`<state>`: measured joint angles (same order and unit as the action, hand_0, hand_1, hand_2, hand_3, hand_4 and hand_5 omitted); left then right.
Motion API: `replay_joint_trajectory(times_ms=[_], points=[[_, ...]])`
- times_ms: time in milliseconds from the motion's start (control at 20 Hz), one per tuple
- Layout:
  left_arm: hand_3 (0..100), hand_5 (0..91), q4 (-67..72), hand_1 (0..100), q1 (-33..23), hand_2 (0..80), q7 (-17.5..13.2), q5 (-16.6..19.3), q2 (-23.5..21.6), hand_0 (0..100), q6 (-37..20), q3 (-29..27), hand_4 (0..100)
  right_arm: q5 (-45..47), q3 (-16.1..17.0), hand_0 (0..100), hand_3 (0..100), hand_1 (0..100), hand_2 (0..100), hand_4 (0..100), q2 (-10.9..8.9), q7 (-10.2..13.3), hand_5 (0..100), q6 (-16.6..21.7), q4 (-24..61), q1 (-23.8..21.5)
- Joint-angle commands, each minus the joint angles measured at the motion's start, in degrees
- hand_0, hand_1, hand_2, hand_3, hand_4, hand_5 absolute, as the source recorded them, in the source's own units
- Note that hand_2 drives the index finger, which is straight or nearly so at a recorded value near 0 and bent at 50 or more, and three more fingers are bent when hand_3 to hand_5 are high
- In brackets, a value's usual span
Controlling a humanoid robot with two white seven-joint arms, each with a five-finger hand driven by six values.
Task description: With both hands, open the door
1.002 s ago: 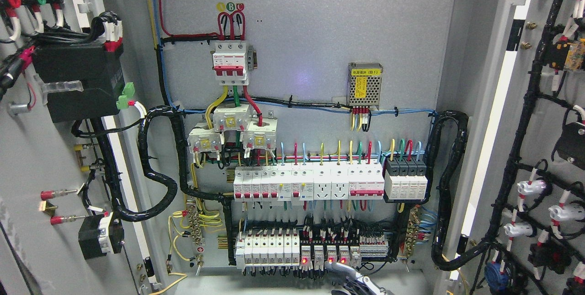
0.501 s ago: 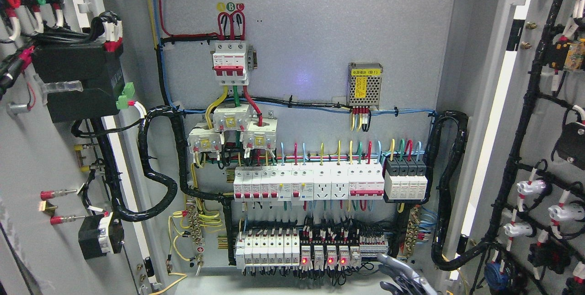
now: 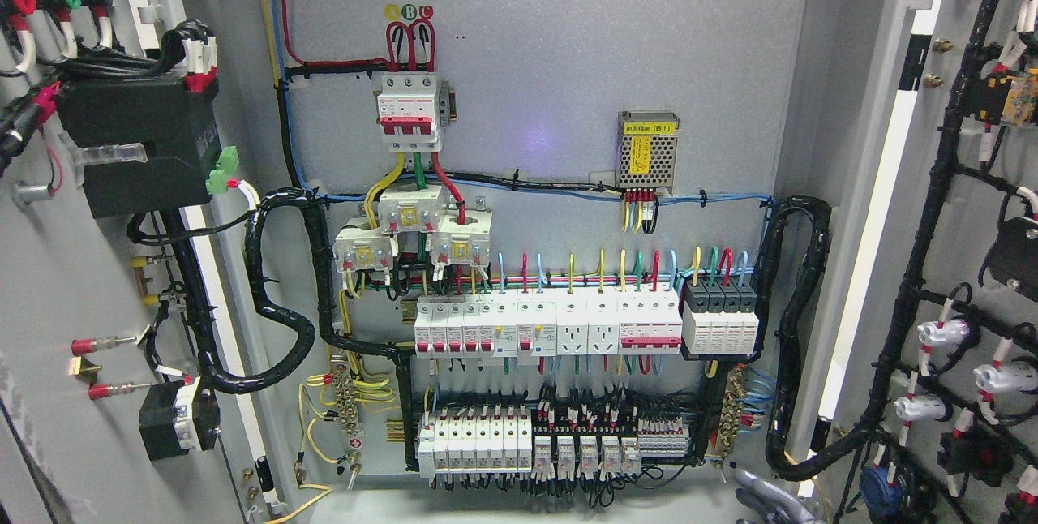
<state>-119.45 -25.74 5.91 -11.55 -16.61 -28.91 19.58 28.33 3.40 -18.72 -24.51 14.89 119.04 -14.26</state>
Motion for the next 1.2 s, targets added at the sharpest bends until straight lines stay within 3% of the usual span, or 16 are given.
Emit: replay_joint_trajectory(times_ms=[0,200,501,851,1152], points=[[0,0.0,-1.1,0,3.1,0.0,0.3,-0.1,0.9,0,-1.2,-2.0,0,0.3,6.5,19,0,0,0,0,0.17,0.1,0,2.1,0.6,-3.0],[0,0.0,-1.1,0,4.9,0.0,0.4,-0.1,1.8,0,-1.1,-3.1,0,6.7,8.4,19,0,0,0,0,0.88,0.1,0,3.0,0.7,-3.8],[0,0.0,-1.2,0,5.4,0.0,0.5,-0.4,2.4,0,-1.3,-5.5,0,7.4,10.9,19,0,0,0,0,0.79,0.1,0,7.1,0.7,-4.6],[0,0.0,-1.2,0,5.5,0.0,0.5,-2.2,1.6,0,-1.7,-9.5,0,12.3,14.7,19,0,0,0,0,0.53,0.2,0,7.3,0.7,-4.6],[0,0.0,-1.2,0,5.4,0.0,0.5,-6.9,-0.2,0,-1.8,-12.9,0,12.8,15.9,19,0,0,0,0,0.61,0.1,0,7.3,0.7,-4.7]])
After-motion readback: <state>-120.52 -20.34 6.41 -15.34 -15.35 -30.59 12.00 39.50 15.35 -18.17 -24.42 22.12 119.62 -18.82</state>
